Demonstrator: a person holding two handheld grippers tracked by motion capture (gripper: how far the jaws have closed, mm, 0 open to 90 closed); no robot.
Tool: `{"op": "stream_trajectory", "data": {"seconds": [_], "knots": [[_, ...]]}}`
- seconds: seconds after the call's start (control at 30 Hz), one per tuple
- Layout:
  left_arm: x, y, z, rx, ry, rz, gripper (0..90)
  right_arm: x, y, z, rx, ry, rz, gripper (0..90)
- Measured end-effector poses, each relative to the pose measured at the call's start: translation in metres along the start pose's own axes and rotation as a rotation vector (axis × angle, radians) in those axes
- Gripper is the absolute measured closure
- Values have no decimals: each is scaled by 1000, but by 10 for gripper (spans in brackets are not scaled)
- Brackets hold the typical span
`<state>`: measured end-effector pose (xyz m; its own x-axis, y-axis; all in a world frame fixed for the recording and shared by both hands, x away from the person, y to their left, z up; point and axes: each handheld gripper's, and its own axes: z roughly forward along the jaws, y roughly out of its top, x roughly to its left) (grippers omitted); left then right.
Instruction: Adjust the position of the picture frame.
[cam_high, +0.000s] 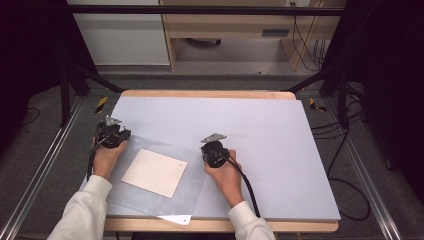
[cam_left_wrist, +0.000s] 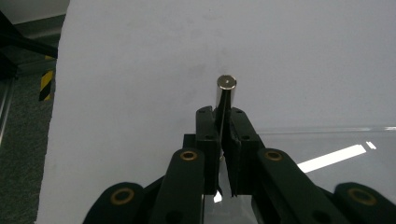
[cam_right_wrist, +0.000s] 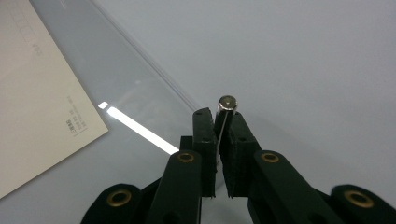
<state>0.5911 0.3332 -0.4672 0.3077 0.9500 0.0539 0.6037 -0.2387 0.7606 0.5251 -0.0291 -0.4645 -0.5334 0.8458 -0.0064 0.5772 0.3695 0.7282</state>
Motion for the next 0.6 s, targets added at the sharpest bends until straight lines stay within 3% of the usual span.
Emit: {"op": "stream_trajectory", "data": {"seconds": [0.23, 0.4, 0.6], "knots": [[2, 5, -3, 26, -19, -7, 848, -2, 2, 0, 11, 13, 18, 857], [4, 10, -7, 38, -31, 9, 849, -6, 6, -3, 25, 38, 24, 858], [2, 15, -18, 43, -48, 31, 849, -12, 14, -10, 29, 33, 6, 856]]}}
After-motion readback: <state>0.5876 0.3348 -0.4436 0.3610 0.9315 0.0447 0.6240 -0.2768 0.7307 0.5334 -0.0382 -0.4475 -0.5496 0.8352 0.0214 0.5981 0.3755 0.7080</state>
